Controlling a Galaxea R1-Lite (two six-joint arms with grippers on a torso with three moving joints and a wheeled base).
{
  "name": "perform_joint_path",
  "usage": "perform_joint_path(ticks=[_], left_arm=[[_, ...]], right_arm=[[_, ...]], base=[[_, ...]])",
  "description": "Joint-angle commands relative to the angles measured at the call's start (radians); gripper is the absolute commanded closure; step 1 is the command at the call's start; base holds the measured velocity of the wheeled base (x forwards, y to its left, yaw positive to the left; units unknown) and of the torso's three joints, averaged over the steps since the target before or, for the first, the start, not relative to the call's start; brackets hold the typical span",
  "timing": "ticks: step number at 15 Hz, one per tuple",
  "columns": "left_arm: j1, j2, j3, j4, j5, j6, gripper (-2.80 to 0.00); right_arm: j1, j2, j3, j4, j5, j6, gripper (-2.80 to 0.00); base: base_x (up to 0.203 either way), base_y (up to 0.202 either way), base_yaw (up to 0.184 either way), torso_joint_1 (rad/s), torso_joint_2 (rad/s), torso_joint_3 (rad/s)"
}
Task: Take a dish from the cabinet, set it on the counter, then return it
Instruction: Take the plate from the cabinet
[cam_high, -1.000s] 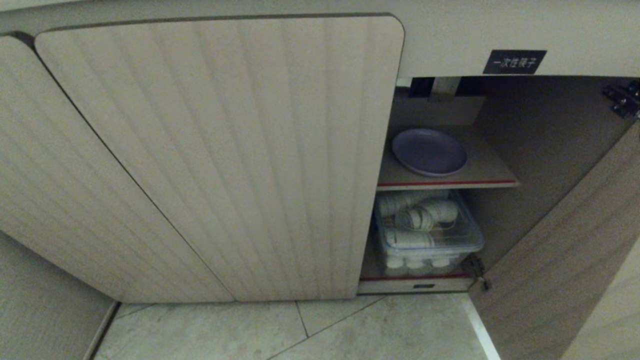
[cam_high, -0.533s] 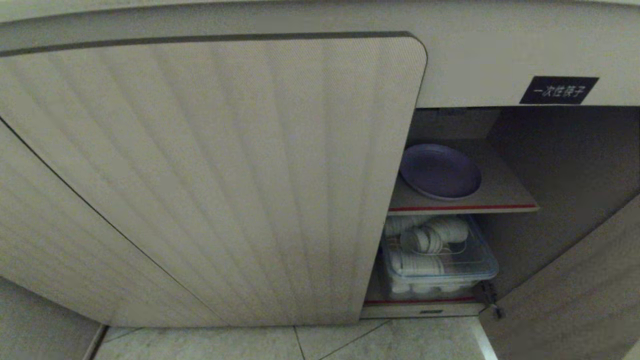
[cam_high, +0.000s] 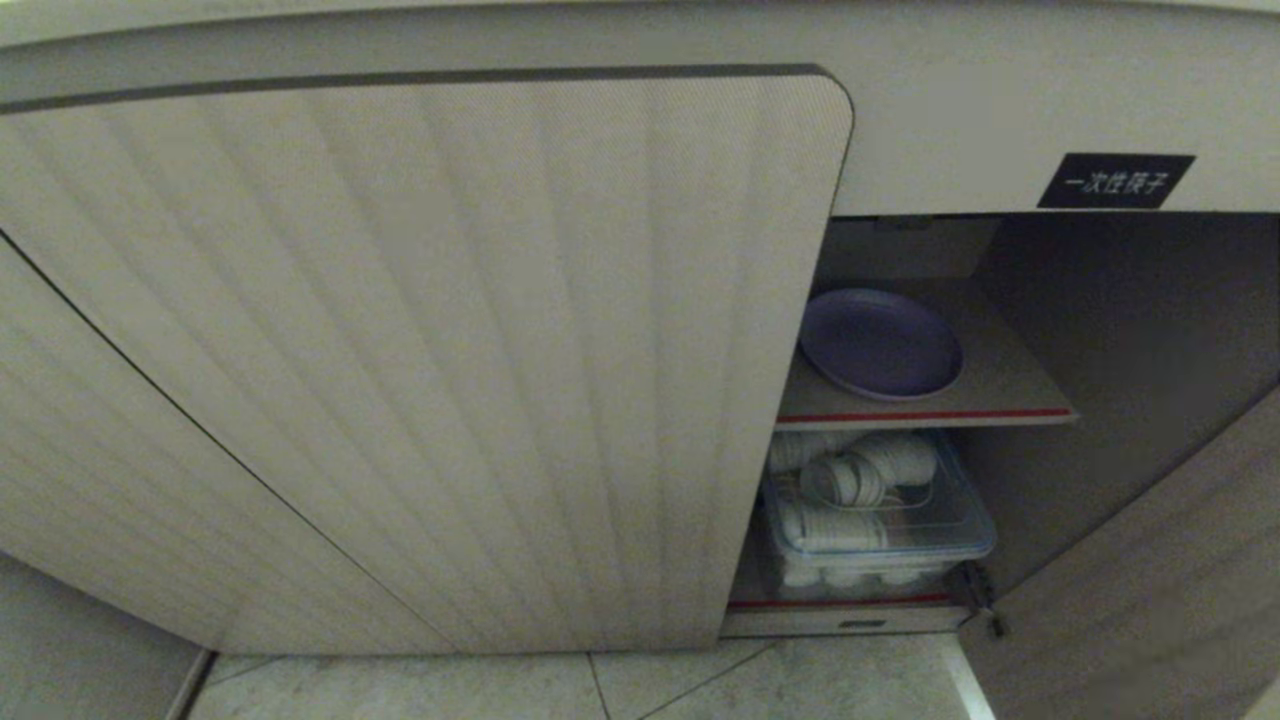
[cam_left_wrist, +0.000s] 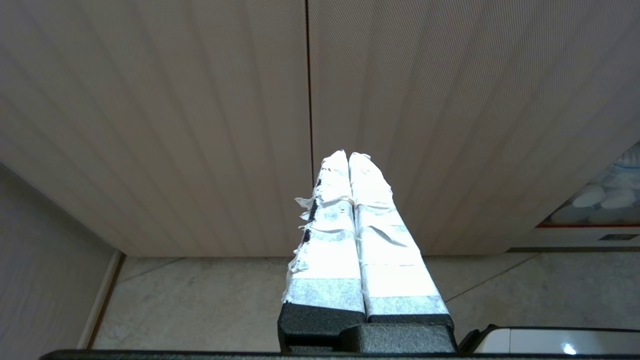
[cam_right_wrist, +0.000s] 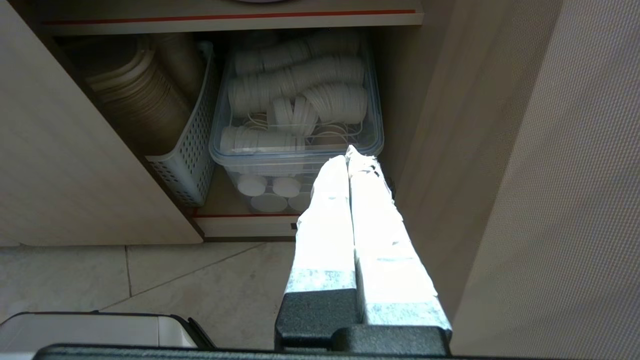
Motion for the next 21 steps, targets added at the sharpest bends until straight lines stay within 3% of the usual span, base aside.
perform_joint_path(ticks=[1,21], left_arm=[[0.0,0.0,0.0,0.0,0.0,-0.001,0.0],[0.0,0.0,0.0,0.0,0.0,-0.001,0.0]], right_arm=[[-0.001,0.001,0.0,0.0,0.0,0.0,0.0],[0.0,0.001,0.0,-0.002,0.0,0.002,0.0]], base=[[0.0,0.0,0.0,0.0,0.0,0.0],[0.0,0.0,0.0,0.0,0.0,0.0]])
